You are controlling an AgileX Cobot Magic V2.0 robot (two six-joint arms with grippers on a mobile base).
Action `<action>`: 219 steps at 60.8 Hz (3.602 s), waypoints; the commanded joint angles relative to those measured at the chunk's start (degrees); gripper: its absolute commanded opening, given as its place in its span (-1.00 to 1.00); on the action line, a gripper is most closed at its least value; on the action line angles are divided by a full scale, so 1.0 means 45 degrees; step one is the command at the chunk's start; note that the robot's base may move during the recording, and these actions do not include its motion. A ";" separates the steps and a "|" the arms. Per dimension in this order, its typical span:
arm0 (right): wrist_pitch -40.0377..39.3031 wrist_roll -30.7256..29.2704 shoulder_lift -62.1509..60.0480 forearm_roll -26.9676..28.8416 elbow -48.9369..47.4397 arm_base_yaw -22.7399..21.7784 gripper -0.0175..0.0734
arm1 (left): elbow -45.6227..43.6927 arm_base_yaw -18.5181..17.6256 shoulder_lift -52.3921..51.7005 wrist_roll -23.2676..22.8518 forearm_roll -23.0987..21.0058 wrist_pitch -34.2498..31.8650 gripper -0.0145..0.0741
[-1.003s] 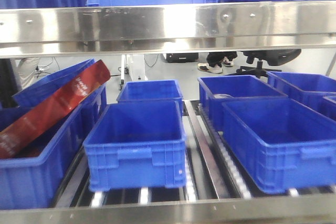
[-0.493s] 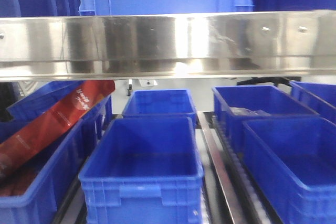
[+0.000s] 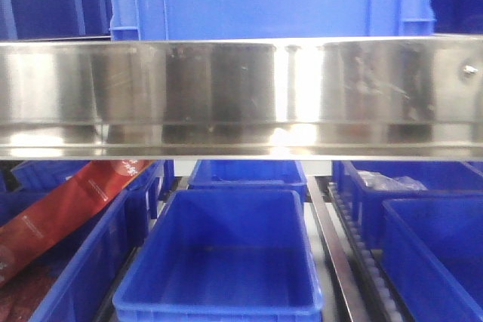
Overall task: Place cylindrical capacitor in blue bin on shelf
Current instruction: 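Extend the left gripper with the orange cylinder over a blue bin, then lower the orange cylinder into the blue bin and open the left gripper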
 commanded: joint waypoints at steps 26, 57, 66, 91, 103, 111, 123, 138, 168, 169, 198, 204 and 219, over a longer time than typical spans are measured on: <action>-0.0311 -0.0048 -0.0009 -0.0023 -0.0035 0.0014 -0.95 | -0.0082 -0.0078 -0.0021 -0.0048 -0.0042 -0.0275 -0.92; -0.0311 -0.0048 -0.0009 -0.0023 -0.0035 0.0014 -0.95 | -0.0082 -0.0078 -0.0021 -0.0048 -0.0042 -0.0275 -0.92; -0.0311 -0.0048 -0.0009 -0.0023 -0.0035 0.0014 -0.95 | -0.0082 -0.0078 -0.0021 -0.0048 -0.0042 -0.0275 -0.92; -0.0311 -0.0048 -0.0009 -0.0023 -0.0035 0.0014 -0.95 | -0.0082 -0.0078 -0.0025 -0.0048 -0.0042 -0.1611 -0.92; -0.0311 -0.0048 -0.0009 -0.0023 -0.0035 0.0014 -0.95 | -0.0082 -0.0078 -0.0025 -0.0048 -0.0042 -0.1693 -0.92; -0.0311 -0.0048 -0.0009 -0.0023 -0.0035 0.0014 -0.95 | -0.0163 -0.0416 0.0211 0.0027 -0.0201 -0.1837 -0.92; -0.0311 -0.0048 -0.0009 -0.0023 -0.0035 0.0014 -0.95 | -0.1927 -0.2449 0.2065 0.0717 -0.0289 -0.1758 -0.92; -0.0311 -0.0048 -0.0009 -0.0023 -0.0035 0.0014 -0.95 | -0.5915 -0.5004 0.5857 0.1019 -0.0289 -0.1126 -0.92; -0.0316 -0.0048 -0.0009 0.0116 -0.0035 0.0014 -0.95 | -0.9993 -0.6548 1.2331 0.1019 -0.0289 -0.1377 -0.92; -0.0316 -0.0048 -0.0009 0.0143 -0.0035 0.0014 -0.95 | -0.9993 -0.6548 1.2423 0.1019 -0.0289 -0.1421 -0.92; -0.0187 -0.0048 -0.0009 0.0397 -0.0035 0.0014 -0.95 | -0.9993 -0.6548 1.3386 0.1019 -0.0310 -0.1453 0.73; -0.0187 -0.0048 -0.0009 0.0397 -0.0035 0.0014 -0.95 | -0.9993 -0.6548 1.3166 0.1019 -0.0339 -0.1261 0.68; -0.0221 -0.0048 -0.0009 0.0397 -0.0035 0.0014 -0.95 | -0.9993 -0.6548 1.1699 0.1019 -0.0305 0.0129 0.65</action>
